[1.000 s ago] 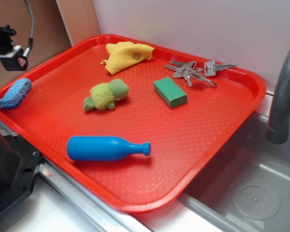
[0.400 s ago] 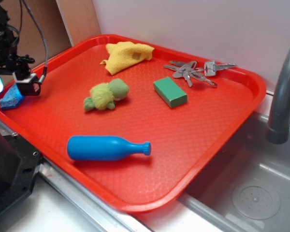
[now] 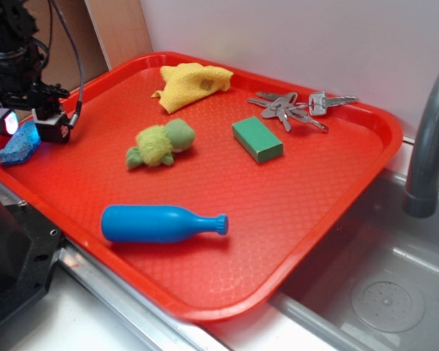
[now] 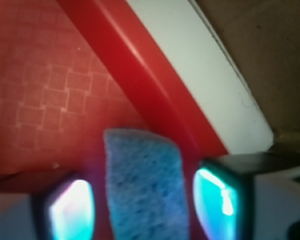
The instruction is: Grab the blue sponge.
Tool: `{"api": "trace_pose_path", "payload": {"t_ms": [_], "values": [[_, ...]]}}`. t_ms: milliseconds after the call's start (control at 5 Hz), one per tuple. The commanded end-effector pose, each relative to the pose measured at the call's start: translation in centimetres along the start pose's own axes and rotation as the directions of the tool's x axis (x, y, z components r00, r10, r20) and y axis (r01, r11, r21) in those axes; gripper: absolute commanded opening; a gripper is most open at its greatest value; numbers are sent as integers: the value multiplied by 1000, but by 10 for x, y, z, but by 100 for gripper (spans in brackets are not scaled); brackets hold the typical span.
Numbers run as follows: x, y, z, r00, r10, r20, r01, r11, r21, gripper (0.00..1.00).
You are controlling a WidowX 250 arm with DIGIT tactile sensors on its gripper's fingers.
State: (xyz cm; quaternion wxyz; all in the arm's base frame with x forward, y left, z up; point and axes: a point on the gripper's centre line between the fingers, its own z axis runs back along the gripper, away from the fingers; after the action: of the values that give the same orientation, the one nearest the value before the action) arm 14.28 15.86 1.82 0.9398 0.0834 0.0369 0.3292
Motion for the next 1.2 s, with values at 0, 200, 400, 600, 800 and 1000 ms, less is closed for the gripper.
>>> {"api": "trace_pose_path", "payload": {"t_ms": [0, 200, 400, 600, 800, 1000], "values": [[-32, -25, 12, 998, -67, 3, 67, 990, -123, 0], [-42, -51, 24, 984, -177, 5, 175, 968, -179, 0], [-36, -69, 37, 957, -291, 19, 289, 936, -199, 0], [-44, -56, 24, 940, -340, 10, 335, 922, -195, 100], [-50, -57, 12, 928, -372, 11, 365, 905, -216, 100], [-45, -72, 8, 924, -382, 2, 373, 901, -222, 100]]}}
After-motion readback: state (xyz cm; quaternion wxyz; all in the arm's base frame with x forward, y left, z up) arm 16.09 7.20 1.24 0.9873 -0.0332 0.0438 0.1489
